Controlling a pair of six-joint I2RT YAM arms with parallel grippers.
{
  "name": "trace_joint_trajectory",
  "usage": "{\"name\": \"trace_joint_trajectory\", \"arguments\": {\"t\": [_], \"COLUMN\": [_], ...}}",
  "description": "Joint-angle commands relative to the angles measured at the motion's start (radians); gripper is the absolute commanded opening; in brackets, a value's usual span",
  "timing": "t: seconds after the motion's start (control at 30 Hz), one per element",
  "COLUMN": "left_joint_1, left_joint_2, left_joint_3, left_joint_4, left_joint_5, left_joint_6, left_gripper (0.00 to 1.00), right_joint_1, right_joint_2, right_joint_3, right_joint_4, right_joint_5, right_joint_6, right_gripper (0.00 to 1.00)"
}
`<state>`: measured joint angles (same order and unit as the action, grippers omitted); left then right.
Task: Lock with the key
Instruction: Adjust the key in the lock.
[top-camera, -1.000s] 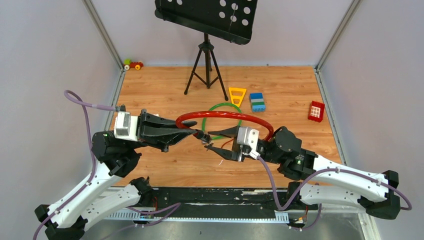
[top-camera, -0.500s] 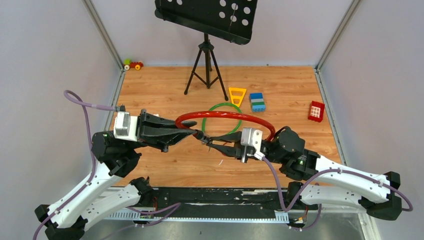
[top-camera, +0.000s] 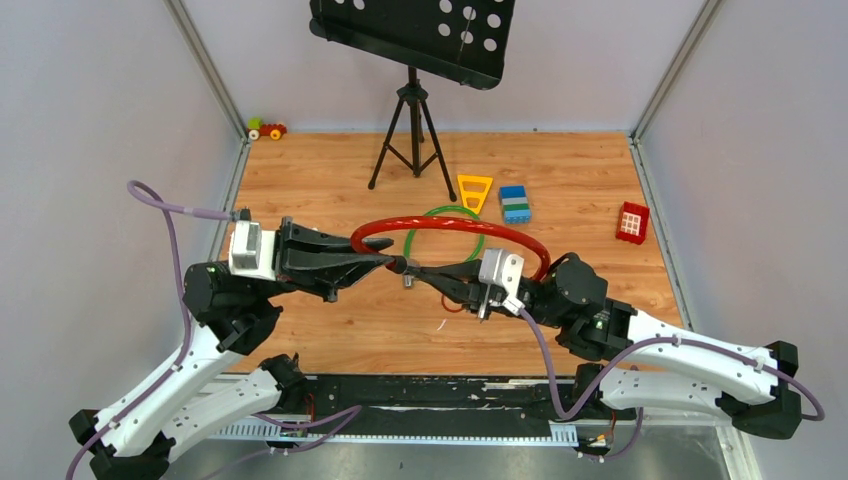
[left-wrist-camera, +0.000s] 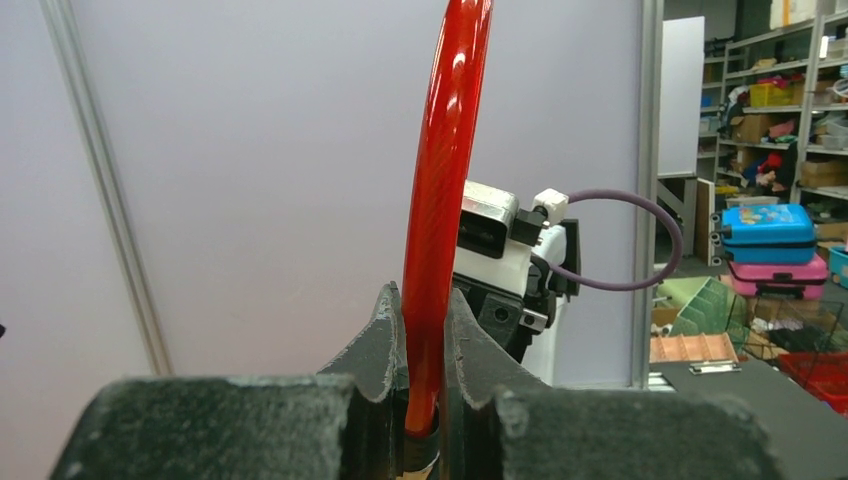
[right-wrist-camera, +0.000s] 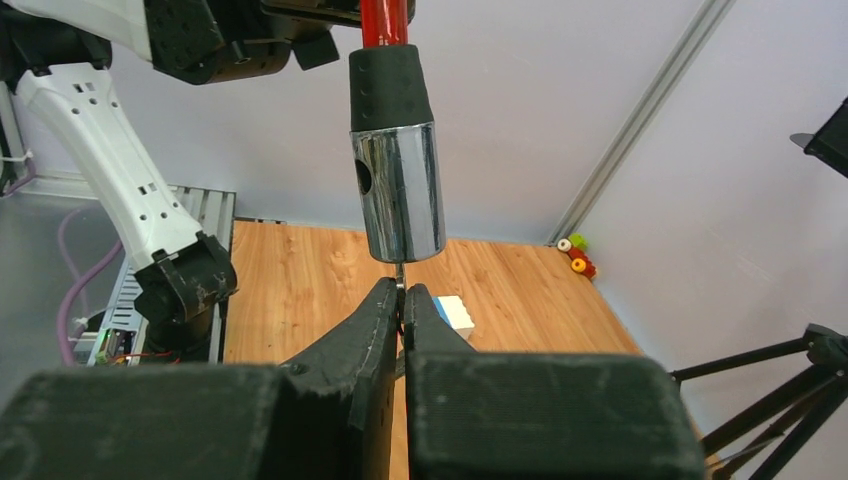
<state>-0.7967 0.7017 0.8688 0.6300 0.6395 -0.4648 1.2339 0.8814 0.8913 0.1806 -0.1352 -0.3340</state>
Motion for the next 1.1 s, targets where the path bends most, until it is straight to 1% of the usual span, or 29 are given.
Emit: {"name": "trace_joint_trajectory", "arguments": {"t": [0.0,0.13,0.27,0.33,0.4,0.57,0.7,0.9,1.07], "left_joint_1": [-0.001,-0.001,-0.001,-0.001,-0.001,-0.001,-0.001,-0.001,-0.002], "left_joint_2": [-0.014,-0.019,-0.015,-0.013,-0.011,-0.015,-0.018,-0.034,-0.029], "left_joint_3": [0.045,0.044,0.045,0.045,0.045,0.04,0.051,0.058,0.064], "left_joint_4": [-0.012,-0.023,-0.013,-0.006,-0.004,-0.038,-0.136,-0.25,-0.305], "left_joint_5": [-0.072,-0.087,-0.074,-0.072,-0.084,-0.154,-0.239,-0.372,-0.432], "left_joint_6": [0.028,0.035,0.03,0.026,0.024,0.038,0.07,0.12,0.114], "left_gripper": [0.0,0.0,0.0,0.0,0.0,0.0,0.0,0.0,0.0], "right_joint_1": [-0.003,-0.005,-0.004,-0.003,-0.004,-0.003,-0.003,0.004,0.024], "right_joint_2": [-0.006,-0.028,-0.04,-0.036,-0.029,-0.006,0.019,0.05,0.078], "right_joint_3": [0.01,-0.02,-0.011,-0.003,0.001,-0.005,-0.008,-0.008,-0.01], "right_joint_4": [0.078,0.107,0.075,0.06,0.061,0.111,0.164,0.198,0.229], "right_joint_5": [0.077,0.056,-0.03,-0.035,0.016,0.218,0.299,0.397,0.486], "right_joint_6": [-0.011,0.002,0.021,0.023,0.016,-0.024,-0.039,-0.074,-0.121], "right_gripper": [0.0,0.0,0.0,0.0,0.0,0.0,0.0,0.0,0.0]}}
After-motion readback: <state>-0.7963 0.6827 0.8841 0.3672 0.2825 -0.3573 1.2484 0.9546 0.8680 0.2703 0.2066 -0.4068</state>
